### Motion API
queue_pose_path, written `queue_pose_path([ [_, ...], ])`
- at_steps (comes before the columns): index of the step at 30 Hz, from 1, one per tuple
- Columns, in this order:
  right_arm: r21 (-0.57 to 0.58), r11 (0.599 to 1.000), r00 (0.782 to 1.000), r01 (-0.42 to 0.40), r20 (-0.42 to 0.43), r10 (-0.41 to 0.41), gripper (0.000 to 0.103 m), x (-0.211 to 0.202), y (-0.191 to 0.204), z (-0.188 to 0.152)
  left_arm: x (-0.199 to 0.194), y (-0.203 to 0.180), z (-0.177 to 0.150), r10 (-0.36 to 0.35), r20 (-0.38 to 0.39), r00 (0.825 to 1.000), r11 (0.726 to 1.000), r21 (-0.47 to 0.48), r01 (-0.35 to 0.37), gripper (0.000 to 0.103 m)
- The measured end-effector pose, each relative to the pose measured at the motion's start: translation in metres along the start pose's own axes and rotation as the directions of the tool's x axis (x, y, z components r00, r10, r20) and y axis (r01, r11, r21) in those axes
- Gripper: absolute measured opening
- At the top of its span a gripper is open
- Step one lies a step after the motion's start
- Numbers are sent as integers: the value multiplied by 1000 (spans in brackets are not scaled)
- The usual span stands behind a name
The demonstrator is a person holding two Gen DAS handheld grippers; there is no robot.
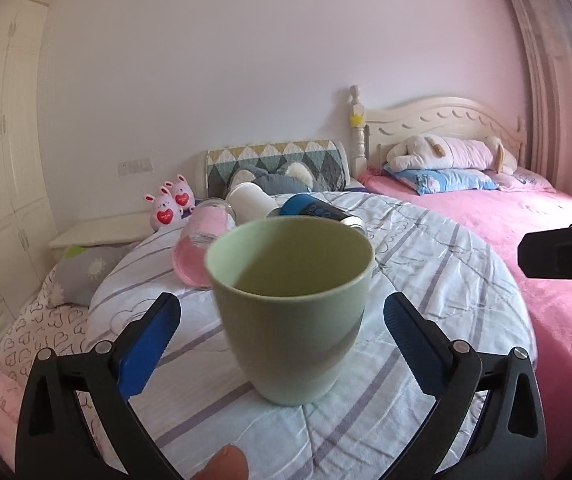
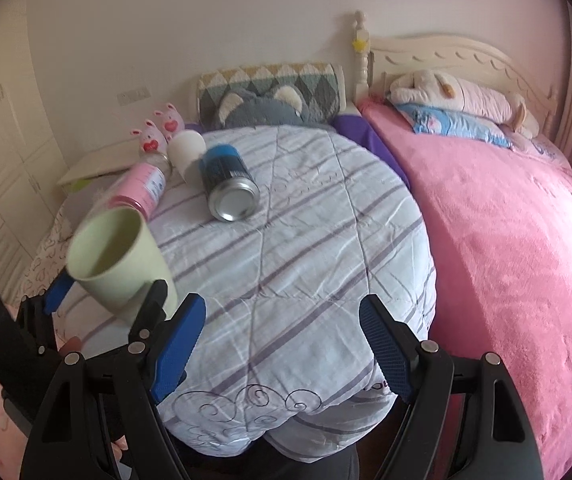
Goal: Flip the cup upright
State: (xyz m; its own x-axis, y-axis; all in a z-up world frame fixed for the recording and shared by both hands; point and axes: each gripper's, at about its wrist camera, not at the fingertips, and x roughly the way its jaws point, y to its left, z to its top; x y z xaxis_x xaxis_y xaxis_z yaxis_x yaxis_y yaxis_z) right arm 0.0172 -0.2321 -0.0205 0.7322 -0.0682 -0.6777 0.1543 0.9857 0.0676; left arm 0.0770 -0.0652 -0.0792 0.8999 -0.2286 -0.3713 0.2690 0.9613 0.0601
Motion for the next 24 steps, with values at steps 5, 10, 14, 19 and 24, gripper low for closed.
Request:
queue_pose_path([
  [5, -15, 1000, 996, -20, 90, 22, 80, -33, 5, -2, -29, 22, 15, 55, -98, 994, 998, -35, -58, 103],
  [10, -43, 998, 987, -46, 149, 52, 80, -58, 15, -10, -68, 51, 27, 127, -206, 970, 985, -90, -148, 103],
  [14, -70, 995, 982, -70, 171, 81, 80, -70, 24, -21, -102, 70, 29, 156, -253, 955, 975, -113, -189, 103],
  [19, -101, 991, 977, -91, 185, 109, 80, -82, 35, -32, -145, 74, 34, 178, -258, 949, 974, -88, -207, 103],
  [24, -124, 987, 973, -104, 195, 127, 80, -98, 43, -47, -181, 69, 39, 209, -240, 948, 971, -65, -230, 103],
])
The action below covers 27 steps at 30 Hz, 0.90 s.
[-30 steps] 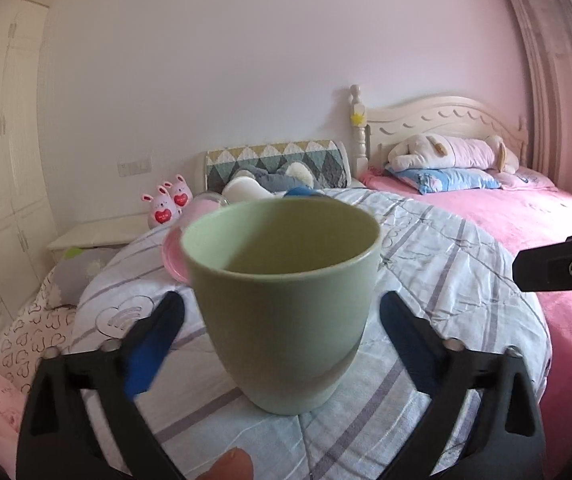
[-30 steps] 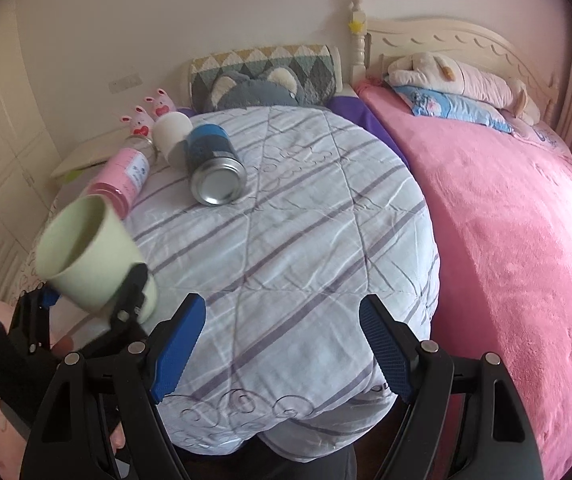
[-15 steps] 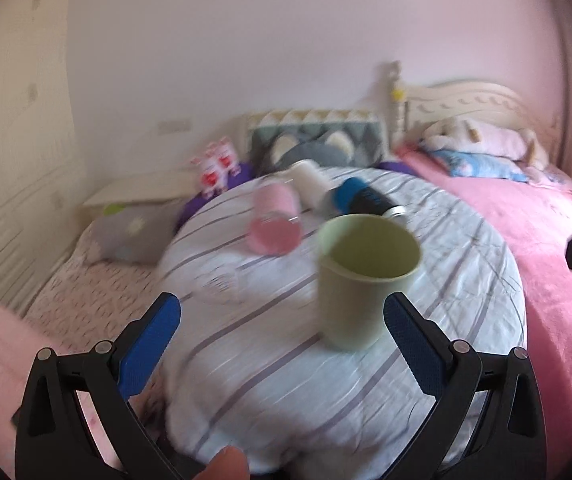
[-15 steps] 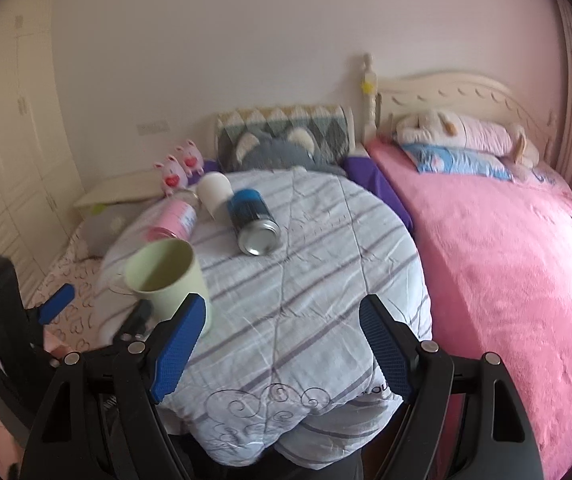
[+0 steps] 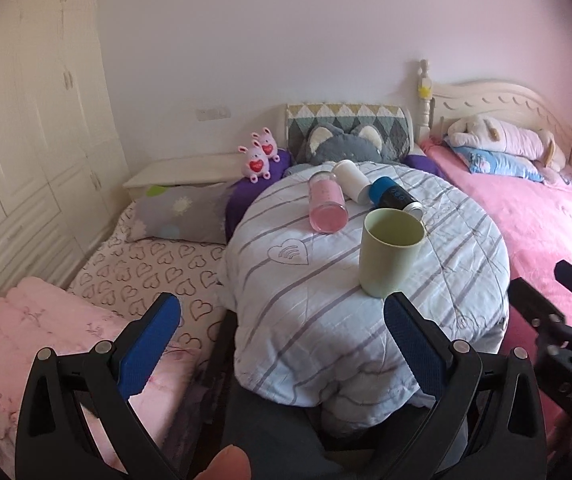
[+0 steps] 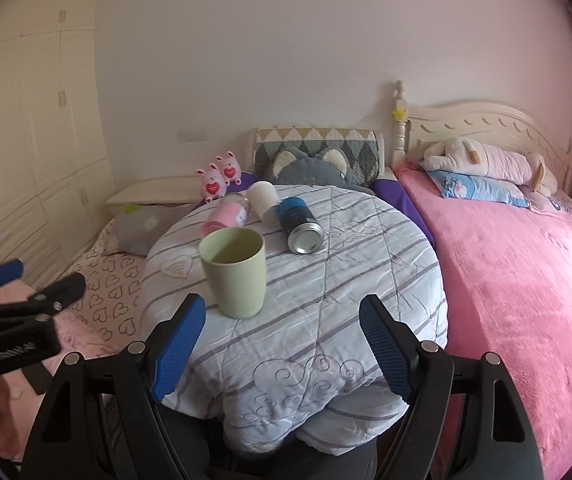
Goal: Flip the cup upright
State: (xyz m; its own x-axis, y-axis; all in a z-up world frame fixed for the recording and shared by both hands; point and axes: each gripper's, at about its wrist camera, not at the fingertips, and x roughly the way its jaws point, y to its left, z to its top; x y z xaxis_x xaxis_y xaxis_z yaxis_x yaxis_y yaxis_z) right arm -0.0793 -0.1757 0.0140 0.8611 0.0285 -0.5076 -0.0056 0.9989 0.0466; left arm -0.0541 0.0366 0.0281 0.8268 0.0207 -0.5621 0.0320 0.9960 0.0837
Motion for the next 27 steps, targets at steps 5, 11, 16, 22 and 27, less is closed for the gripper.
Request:
queue_pose_path([
  [5, -21, 1000, 1000, -2, 10, 2, 80, -14, 7, -4, -10, 0, -11, 2, -26, 1000, 1000, 7, -1, 103],
  [11, -33, 999, 1000, 4, 18, -3, 80, -22, 12, -3, -19, -2, -16, -12, -23, 1000, 1000, 16, 12, 103],
  [16, -46, 999, 1000, 7, 20, -6, 80, -24, 17, -2, -17, 2, -16, -9, -29, 1000, 1000, -1, 9, 103],
  [22, -45, 999, 1000, 1, 16, 0, 80, -23, 18, -2, -18, 5, -16, -2, -25, 1000, 1000, -12, 2, 103],
  [27, -44, 999, 1000, 0, 14, 0, 80, -23, 18, -2, -18, 4, -15, -2, -29, 1000, 1000, -1, 2, 103],
])
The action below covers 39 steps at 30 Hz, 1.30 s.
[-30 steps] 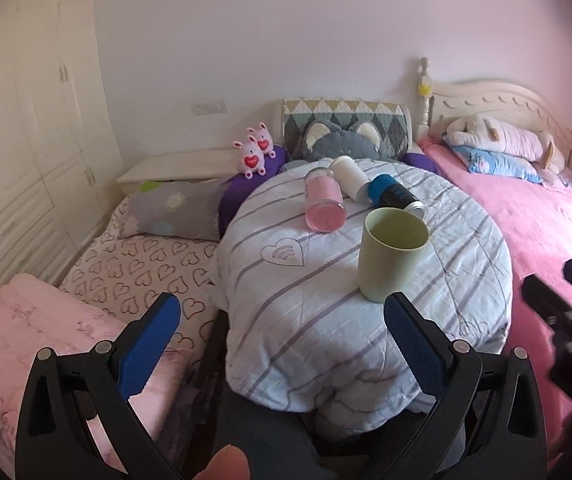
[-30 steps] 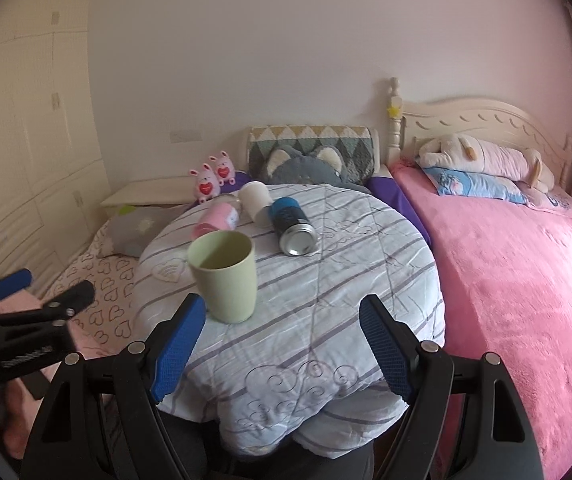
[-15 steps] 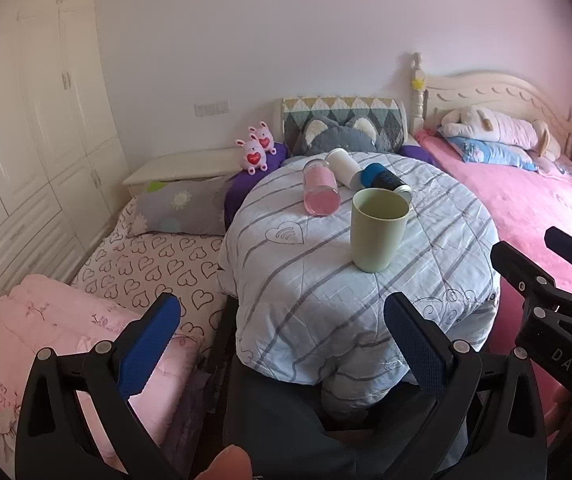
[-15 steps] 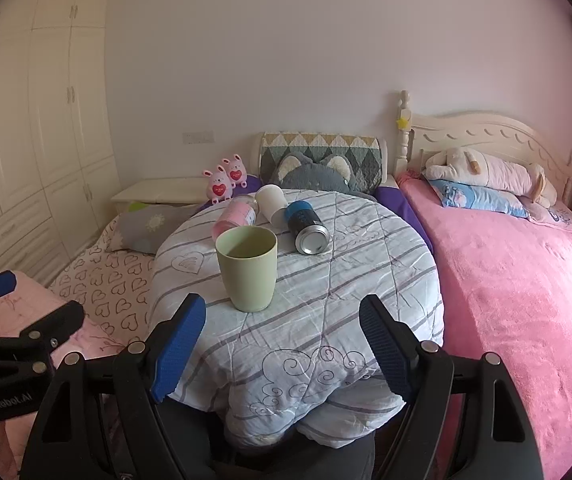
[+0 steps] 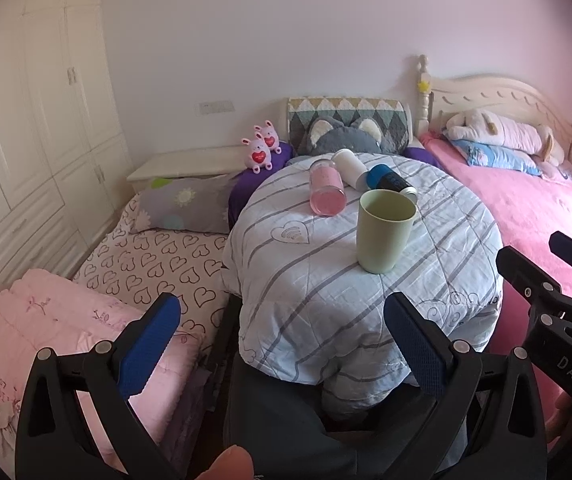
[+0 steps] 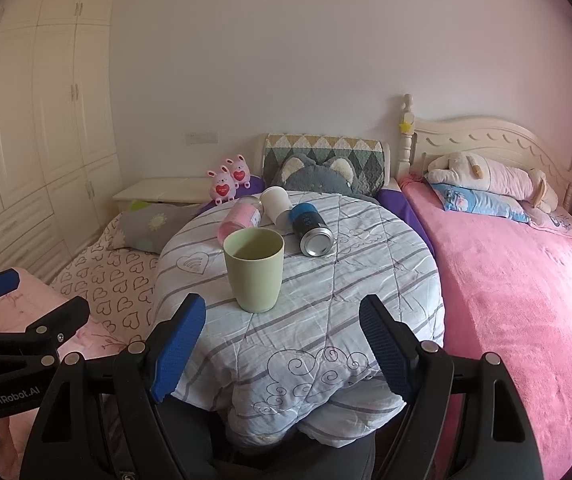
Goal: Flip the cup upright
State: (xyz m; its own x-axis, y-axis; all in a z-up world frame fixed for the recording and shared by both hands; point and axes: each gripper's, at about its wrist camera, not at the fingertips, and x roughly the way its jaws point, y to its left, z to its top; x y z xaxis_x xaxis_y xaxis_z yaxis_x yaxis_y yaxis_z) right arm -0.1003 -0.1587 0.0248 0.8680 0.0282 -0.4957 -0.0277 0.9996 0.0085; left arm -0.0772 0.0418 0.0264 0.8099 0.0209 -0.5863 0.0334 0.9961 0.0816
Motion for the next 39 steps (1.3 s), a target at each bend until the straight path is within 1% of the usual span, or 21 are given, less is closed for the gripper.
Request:
queue_pose_path([
  [10, 1, 1000, 1000, -2, -2, 2, 80, 1, 0, 0, 0, -2, 0, 4, -2, 1000, 1000, 2, -4, 103],
  [22, 3, 1000, 1000, -10, -7, 10, 80, 3, -1, -2, -1, 1, 1, 12, 10, 1000, 999, -39, -12, 103],
  [39, 9, 1000, 1000, -9, -7, 9, 80, 3, -2, -4, -3, 0, 0, 10, 11, 1000, 999, -35, -10, 103],
])
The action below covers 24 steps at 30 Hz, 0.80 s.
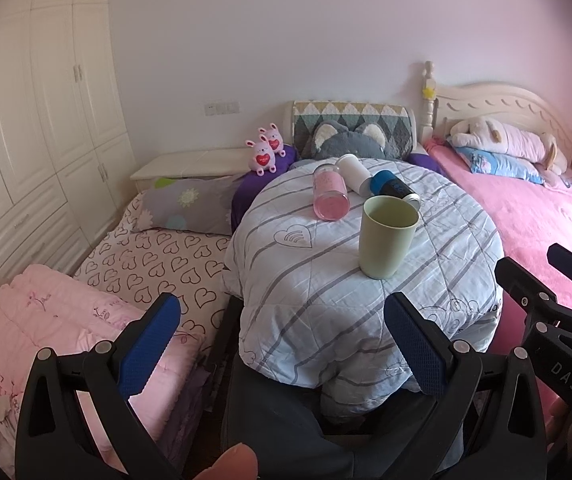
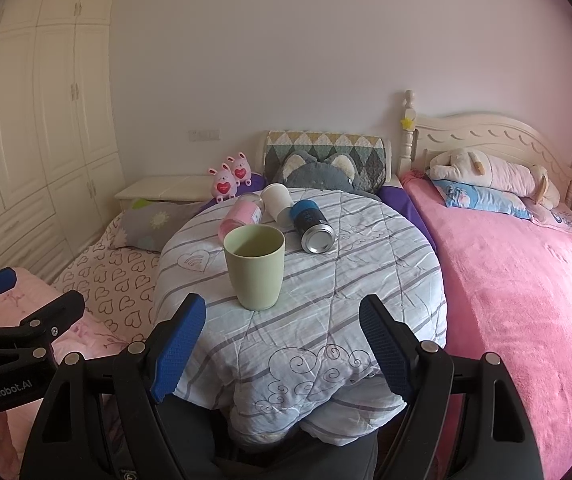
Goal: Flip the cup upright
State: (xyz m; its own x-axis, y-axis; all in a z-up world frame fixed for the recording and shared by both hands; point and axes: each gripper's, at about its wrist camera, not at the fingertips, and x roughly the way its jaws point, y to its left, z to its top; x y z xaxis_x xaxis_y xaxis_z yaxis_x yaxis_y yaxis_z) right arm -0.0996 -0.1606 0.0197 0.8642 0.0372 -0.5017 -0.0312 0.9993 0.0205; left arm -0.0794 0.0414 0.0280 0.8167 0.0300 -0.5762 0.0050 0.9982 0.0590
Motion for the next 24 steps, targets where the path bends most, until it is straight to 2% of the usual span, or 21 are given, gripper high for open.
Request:
queue_pose_path([
  [17, 3, 1000, 1000, -7, -4, 7, 80, 0, -2, 1, 0, -1, 0, -3, 1, 1000, 1000, 4, 3, 103],
  [24, 2, 1000, 1000, -7, -5, 7, 80, 0, -3, 1, -1, -1, -1, -36, 19, 999, 999, 14, 36, 103],
])
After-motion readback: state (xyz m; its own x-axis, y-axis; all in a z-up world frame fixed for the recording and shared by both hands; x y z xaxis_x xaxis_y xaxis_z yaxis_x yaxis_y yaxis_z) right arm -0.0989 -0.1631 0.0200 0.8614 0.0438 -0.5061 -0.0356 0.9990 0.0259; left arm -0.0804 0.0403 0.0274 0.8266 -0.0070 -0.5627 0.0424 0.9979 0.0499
